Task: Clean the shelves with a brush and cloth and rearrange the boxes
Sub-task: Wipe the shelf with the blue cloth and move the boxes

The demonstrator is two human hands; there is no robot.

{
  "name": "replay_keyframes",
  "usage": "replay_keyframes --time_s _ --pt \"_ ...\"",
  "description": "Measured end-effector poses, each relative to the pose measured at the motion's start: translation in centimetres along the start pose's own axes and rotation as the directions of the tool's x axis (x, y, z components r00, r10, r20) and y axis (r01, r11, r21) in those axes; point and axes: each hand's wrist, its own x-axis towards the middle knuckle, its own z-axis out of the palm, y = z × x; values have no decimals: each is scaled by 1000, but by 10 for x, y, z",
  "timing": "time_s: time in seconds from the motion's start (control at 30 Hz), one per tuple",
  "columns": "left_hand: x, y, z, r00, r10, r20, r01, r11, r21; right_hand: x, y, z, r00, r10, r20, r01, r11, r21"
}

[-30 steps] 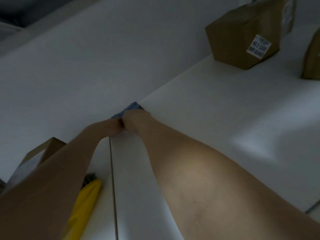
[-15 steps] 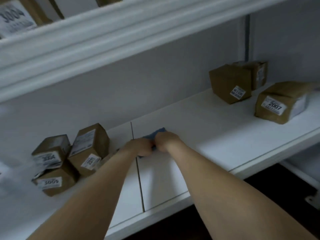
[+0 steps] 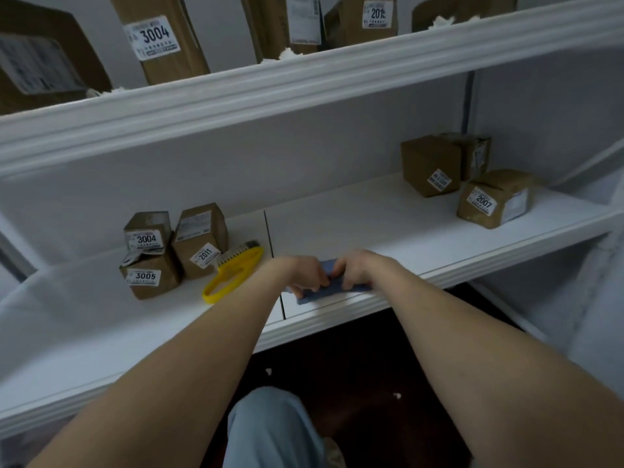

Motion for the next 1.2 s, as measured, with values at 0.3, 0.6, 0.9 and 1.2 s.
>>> replay_keyframes --time_s 0.3,0.6,0.9,1.2 --pt "3 32 21 961 238 -142 -192 941 280 -26 23 -11 982 182 54 -181 983 -28" --pt "1 -60 -10 987 -116 -109 144 942 304 21 -80 28 990 -98 99 82 985 150" --pt "39 -4 5 923 236 -303 -114 922 369 28 -7 17 934 301 -194 -251 936 246" --pt "113 128 15 825 533 -189 -508 845 168 32 129 -11 692 619 -371 -556 785 274"
